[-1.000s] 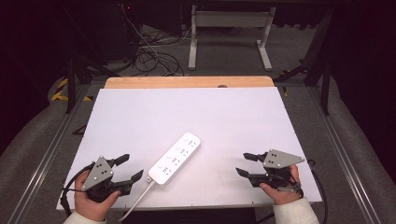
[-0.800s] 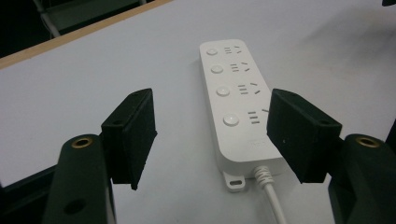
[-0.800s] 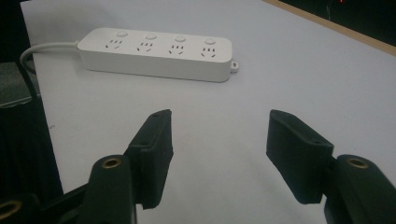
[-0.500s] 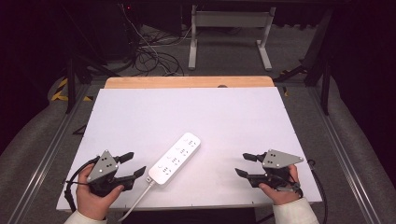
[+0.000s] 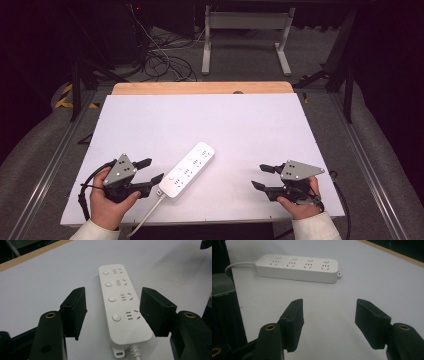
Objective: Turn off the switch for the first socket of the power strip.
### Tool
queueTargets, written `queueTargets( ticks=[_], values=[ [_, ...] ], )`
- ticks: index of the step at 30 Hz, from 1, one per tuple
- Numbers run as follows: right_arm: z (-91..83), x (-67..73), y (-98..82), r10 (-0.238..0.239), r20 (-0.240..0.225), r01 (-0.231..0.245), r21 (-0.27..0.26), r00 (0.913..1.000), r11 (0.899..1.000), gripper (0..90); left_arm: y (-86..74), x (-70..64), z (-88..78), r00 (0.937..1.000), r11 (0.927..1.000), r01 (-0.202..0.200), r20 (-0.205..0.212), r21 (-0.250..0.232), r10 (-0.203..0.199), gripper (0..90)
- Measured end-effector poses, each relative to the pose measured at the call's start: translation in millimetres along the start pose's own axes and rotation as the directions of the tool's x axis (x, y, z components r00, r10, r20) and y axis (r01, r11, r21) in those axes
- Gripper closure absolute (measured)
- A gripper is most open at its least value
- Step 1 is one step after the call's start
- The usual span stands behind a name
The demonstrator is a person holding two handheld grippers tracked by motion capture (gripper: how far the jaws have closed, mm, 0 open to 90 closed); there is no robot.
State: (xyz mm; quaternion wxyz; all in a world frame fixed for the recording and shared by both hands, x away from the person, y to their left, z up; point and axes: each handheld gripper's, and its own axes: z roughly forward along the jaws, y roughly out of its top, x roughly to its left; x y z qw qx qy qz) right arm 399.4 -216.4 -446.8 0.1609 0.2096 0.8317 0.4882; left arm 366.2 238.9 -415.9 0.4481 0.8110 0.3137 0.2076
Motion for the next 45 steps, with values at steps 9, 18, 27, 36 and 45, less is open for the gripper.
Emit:
queueTargets(
  ticks=[9, 18, 27, 36, 45],
  values=[
    [0.5, -0.5, -0.4, 0.004, -0.008, -0.004, 0.000, 1.0000, 1.000, 39.5, 9.7, -1.5, 10.5, 0.9996, 0.9998, -0.019, 0.023, 0.010, 0.019, 38.5],
    [1.0, -1.0, -1.0, 0.002, -0.014, -0.002, 0.003, 0.9999, 1.000, 39.2, 16.8, -1.1, 20.5, 0.9993, 0.9994, -0.020, 0.033, 0.027, 0.019, 39.2],
    [0.9, -1.1, -1.2, 0.001, -0.015, -0.001, 0.003, 0.9999, 1.000, 39.2, 22.0, 1.7, 26.5, 0.9977, 0.9977, -0.007, 0.068, 0.068, 0.002, 51.5],
    [2.2, -1.2, -1.5, 0.000, -0.022, 0.000, 0.005, 0.9998, 1.000, 39.0, 26.3, 7.9, 30.9, 0.9870, 0.9860, 0.044, 0.145, 0.161, -0.068, 77.8],
    [2.7, -1.5, -1.9, 0.001, -0.027, -0.001, 0.007, 0.9996, 1.000, 39.0, 34.5, 10.9, 34.6, 0.9839, 0.9643, 0.043, 0.157, 0.261, -0.086, 90.0]
  ],
)
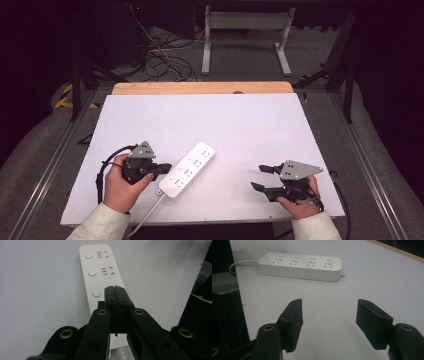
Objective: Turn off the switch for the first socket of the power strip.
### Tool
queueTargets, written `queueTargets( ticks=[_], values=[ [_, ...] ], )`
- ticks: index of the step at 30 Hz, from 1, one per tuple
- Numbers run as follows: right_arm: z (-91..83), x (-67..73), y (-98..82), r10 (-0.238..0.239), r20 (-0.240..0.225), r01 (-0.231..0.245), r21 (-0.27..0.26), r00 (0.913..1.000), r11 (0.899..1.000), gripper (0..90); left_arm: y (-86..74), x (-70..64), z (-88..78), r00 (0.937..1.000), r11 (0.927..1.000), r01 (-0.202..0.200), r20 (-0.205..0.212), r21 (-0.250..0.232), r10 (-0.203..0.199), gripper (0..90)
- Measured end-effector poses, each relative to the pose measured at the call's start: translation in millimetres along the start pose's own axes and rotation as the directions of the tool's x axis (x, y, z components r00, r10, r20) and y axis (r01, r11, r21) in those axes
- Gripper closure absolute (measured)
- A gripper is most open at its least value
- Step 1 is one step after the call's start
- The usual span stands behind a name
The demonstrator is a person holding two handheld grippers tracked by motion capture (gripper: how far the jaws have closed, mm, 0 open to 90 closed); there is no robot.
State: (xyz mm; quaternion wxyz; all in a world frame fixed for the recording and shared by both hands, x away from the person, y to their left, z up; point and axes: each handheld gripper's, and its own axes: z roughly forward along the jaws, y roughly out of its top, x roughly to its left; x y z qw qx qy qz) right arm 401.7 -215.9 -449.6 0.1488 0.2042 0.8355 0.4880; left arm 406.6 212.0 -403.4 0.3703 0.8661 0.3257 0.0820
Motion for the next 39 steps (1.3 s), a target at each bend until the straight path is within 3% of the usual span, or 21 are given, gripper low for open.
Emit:
queueTargets(
  ticks=[6, 15, 19, 23, 27, 34, 35, 39],
  values=[
    [0.3, 0.0, -0.1, 0.002, -0.003, -0.002, 0.000, 1.0000, 1.000, 39.0, 7.0, 0.7, 1.3, 0.9999, 0.9982, -0.009, 0.006, 0.059, 0.009, 90.0],
    [0.5, -0.2, -0.2, 0.000, -0.006, 0.000, 0.003, 1.0000, 1.000, 39.0, 17.1, 1.1, 7.7, 0.9992, 0.9876, -0.031, 0.028, 0.154, 0.027, 90.0],
    [0.4, -0.1, -0.3, -0.001, -0.007, 0.001, 0.004, 1.0000, 1.000, 39.0, 20.4, 1.1, 13.0, 0.9990, 0.9782, -0.040, 0.027, 0.203, 0.036, 90.0],
    [0.7, 0.0, -0.3, -0.001, -0.008, 0.001, 0.006, 1.0000, 1.000, 39.0, 22.5, 2.4, 14.5, 0.9992, 0.9744, -0.037, 0.026, 0.222, 0.032, 90.0],
    [1.0, -0.1, -0.3, -0.001, -0.011, 0.001, 0.008, 0.9999, 1.000, 39.0, 24.1, 4.6, 20.2, 0.9992, 0.9644, -0.031, 0.031, 0.263, 0.024, 90.0],
    [1.1, -0.2, -0.5, -0.001, -0.015, 0.001, 0.009, 0.9999, 1.000, 39.0, 23.9, 10.0, 25.2, 0.9992, 0.9558, -0.014, 0.040, 0.294, 0.002, 90.0],
    [1.2, 0.0, -0.5, 0.000, -0.016, 0.000, 0.010, 0.9999, 1.000, 39.0, 24.1, 10.8, 26.7, 0.9991, 0.9508, -0.013, 0.042, 0.310, 0.000, 90.0],
    [1.3, -0.1, -0.5, 0.000, -0.016, 0.000, 0.014, 0.9999, 1.000, 39.0, 24.1, 11.6, 30.0, 0.9990, 0.9432, 0.000, 0.041, 0.332, -0.014, 90.0]
  ],
)
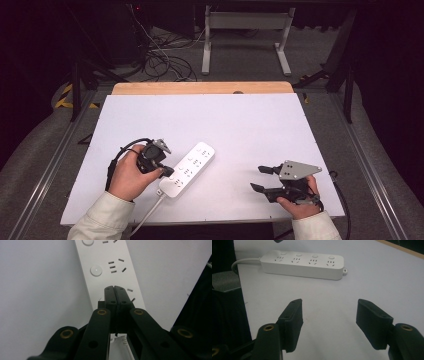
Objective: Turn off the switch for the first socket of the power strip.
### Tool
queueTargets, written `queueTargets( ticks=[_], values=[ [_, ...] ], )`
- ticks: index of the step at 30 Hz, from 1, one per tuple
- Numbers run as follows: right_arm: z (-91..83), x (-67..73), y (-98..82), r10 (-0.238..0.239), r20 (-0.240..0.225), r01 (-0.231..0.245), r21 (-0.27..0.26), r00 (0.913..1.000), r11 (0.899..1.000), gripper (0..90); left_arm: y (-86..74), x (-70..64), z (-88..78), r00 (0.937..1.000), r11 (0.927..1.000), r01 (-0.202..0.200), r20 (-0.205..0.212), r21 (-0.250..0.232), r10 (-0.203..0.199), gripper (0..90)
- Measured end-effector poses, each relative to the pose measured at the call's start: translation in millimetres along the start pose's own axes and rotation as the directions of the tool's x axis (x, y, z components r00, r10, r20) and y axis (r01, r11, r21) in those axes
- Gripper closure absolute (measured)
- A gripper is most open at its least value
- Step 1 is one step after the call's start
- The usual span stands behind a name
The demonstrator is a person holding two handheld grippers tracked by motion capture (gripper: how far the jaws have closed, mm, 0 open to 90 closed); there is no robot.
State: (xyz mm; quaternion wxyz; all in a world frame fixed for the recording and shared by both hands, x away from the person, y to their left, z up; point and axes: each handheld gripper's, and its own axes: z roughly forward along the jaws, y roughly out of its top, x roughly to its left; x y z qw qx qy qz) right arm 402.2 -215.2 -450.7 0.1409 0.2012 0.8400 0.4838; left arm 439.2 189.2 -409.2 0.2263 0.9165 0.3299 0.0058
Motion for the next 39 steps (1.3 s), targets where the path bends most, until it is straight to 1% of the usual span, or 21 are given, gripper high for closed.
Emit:
queueTargets(
  ticks=[5, 8, 9, 10, 13, 16, 18, 19, 22, 23, 30, 32, 39],
  values=[
    [-0.1, 0.0, 0.0, 0.001, 0.000, -0.001, 0.000, 1.0000, 1.000, 39.0, 0.6, 1.5, 1.1, 1.0000, 1.0000, 0.002, -0.004, 0.006, -0.002, 90.0],
    [-0.3, -0.1, 0.0, 0.003, -0.003, -0.003, -0.005, 1.0000, 1.000, 38.9, 0.7, 1.3, 2.0, 0.9999, 1.0000, -0.004, -0.009, -0.002, 0.004, 90.0],
    [-0.5, -0.1, 0.0, 0.002, -0.004, -0.002, -0.007, 1.0000, 1.000, 39.0, 0.5, 1.2, 3.0, 0.9997, 0.9999, -0.009, -0.021, -0.007, 0.009, 90.0],
    [-0.8, -0.1, 0.1, 0.002, -0.006, -0.002, -0.009, 1.0000, 1.000, 39.0, 0.0, 1.6, 4.5, 0.9997, 0.9999, -0.012, -0.022, -0.013, 0.011, 90.0],
    [-1.4, -0.4, 0.0, 0.006, -0.008, -0.006, -0.012, 0.9999, 1.000, 38.8, -0.8, 1.6, 8.6, 0.9997, 0.9999, -0.010, -0.020, -0.005, 0.010, 90.0],
    [-1.6, -0.5, 0.0, 0.007, -0.008, -0.008, -0.012, 0.9999, 1.000, 38.8, 0.0, 0.6, 11.1, 0.9997, 0.9999, -0.016, -0.019, -0.002, 0.016, 90.0],
    [-1.3, -0.4, 0.0, 0.008, -0.009, -0.008, -0.010, 0.9999, 1.000, 38.7, 0.6, 0.2, 12.4, 0.9996, 0.9997, -0.023, -0.018, 0.008, 0.023, 90.0],
    [-1.2, -0.4, 0.0, 0.009, -0.010, -0.009, -0.010, 0.9999, 1.000, 38.7, 0.9, 0.2, 13.2, 0.9993, 0.9995, -0.029, -0.025, 0.012, 0.029, 90.0],
    [-1.1, -0.4, 0.0, 0.008, -0.010, -0.008, -0.009, 0.9999, 1.000, 38.5, 1.1, -0.3, 14.9, 0.9993, 0.9995, -0.024, -0.028, 0.020, 0.024, 90.0],
    [-1.0, -0.3, 0.0, 0.008, -0.012, -0.008, -0.011, 0.9999, 1.000, 38.4, 1.4, 0.1, 15.6, 0.9989, 0.9993, -0.029, -0.036, 0.024, 0.030, 90.0],
    [-0.8, -0.5, -0.1, 0.013, -0.014, -0.013, -0.012, 0.9998, 1.000, 38.4, 1.9, 0.0, 20.2, 0.9987, 0.9991, -0.028, -0.042, 0.032, 0.029, 90.0],
    [-0.9, -0.4, -0.1, 0.012, -0.015, -0.012, -0.013, 0.9998, 1.000, 38.4, 2.5, -0.1, 22.6, 0.9980, 0.9984, -0.038, -0.049, 0.041, 0.040, 90.0],
    [-1.0, -0.5, -0.1, 0.010, -0.016, -0.010, -0.014, 0.9998, 1.000, 38.4, 2.8, -1.1, 23.7, 0.9979, 0.9984, -0.038, -0.051, 0.041, 0.040, 90.0]
  ],
)
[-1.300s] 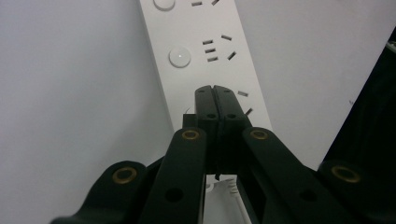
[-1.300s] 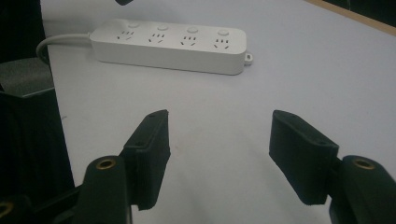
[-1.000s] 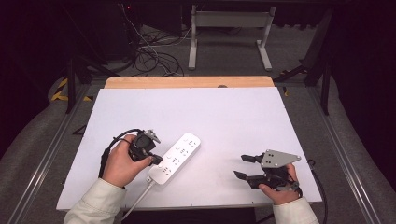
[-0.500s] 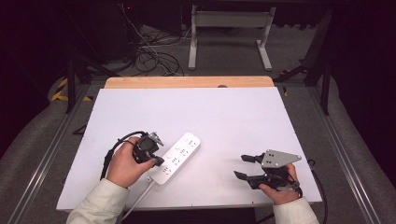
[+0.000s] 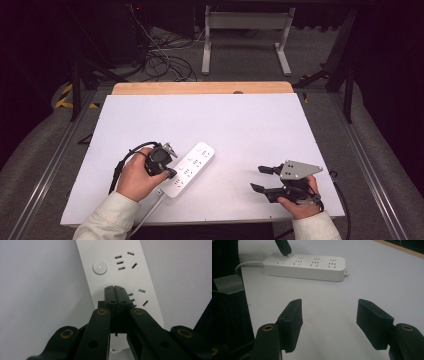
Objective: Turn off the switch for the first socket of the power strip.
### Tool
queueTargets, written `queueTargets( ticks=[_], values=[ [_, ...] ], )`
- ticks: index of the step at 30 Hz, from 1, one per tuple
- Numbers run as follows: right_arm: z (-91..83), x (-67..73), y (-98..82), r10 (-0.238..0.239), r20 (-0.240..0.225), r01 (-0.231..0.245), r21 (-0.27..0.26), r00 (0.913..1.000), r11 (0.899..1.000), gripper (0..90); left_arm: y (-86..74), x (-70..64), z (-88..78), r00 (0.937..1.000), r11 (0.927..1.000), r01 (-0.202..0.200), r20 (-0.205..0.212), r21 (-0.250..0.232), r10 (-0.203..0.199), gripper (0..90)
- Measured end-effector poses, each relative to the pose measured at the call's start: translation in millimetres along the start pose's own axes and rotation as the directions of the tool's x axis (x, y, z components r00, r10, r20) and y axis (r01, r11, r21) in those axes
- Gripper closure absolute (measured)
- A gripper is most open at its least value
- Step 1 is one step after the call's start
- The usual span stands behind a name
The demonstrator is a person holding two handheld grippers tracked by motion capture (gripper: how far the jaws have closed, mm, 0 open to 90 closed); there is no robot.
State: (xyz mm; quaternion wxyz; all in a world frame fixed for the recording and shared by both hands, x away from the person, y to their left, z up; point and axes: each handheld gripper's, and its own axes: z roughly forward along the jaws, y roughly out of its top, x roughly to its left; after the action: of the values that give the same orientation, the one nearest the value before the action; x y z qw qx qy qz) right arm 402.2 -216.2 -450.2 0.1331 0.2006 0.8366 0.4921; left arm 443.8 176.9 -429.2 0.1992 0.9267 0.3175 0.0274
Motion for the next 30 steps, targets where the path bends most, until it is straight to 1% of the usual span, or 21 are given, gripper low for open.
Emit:
queueTargets(
  ticks=[3, 9, 11, 12, 15, 20, 26, 30],
  values=[
    [-0.3, 0.1, 0.1, 0.000, 0.001, 0.000, -0.001, 1.0000, 1.000, 38.4, -0.1, -1.2, 0.6, 0.9999, 1.0000, -0.005, -0.009, -0.003, 0.005, 90.0],
    [-0.5, 0.3, 0.1, -0.003, -0.001, 0.003, -0.005, 1.0000, 1.000, 38.4, 0.1, -1.8, 1.7, 0.9996, 0.9999, -0.015, -0.022, 0.009, 0.015, 90.0],
    [-0.6, 0.4, 0.1, -0.003, 0.000, 0.003, -0.004, 1.0000, 1.000, 38.4, 0.1, -2.5, 2.1, 0.9997, 0.9999, -0.011, -0.021, 0.010, 0.011, 90.0],
    [-0.7, 0.5, 0.1, -0.003, 0.000, 0.003, -0.003, 1.0000, 1.000, 38.4, 0.4, -3.6, 2.6, 0.9994, 0.9998, -0.012, -0.032, 0.012, 0.013, 90.0],
    [-0.6, 0.5, 0.1, -0.004, -0.002, 0.004, -0.002, 1.0000, 1.000, 38.4, 0.7, -4.8, 3.0, 0.9991, 0.9998, -0.014, -0.040, 0.014, 0.015, 90.0],
    [-0.5, 0.7, 0.1, -0.004, -0.003, 0.004, -0.001, 1.0000, 1.000, 38.4, 0.3, -4.7, 3.1, 0.9992, 0.9999, -0.009, -0.039, 0.012, 0.009, 90.0],
    [-0.2, 0.9, 0.1, -0.002, -0.006, 0.002, -0.001, 1.0000, 1.000, 38.4, 0.5, -6.6, 3.3, 0.9984, 0.9998, -0.014, -0.055, 0.014, 0.015, 90.0],
    [-0.1, 1.3, 0.2, -0.003, -0.004, 0.003, -0.002, 1.0000, 1.000, 38.4, 0.3, -7.7, 3.5, 0.9983, 0.9999, -0.008, -0.058, 0.014, 0.008, 90.0]
  ],
)
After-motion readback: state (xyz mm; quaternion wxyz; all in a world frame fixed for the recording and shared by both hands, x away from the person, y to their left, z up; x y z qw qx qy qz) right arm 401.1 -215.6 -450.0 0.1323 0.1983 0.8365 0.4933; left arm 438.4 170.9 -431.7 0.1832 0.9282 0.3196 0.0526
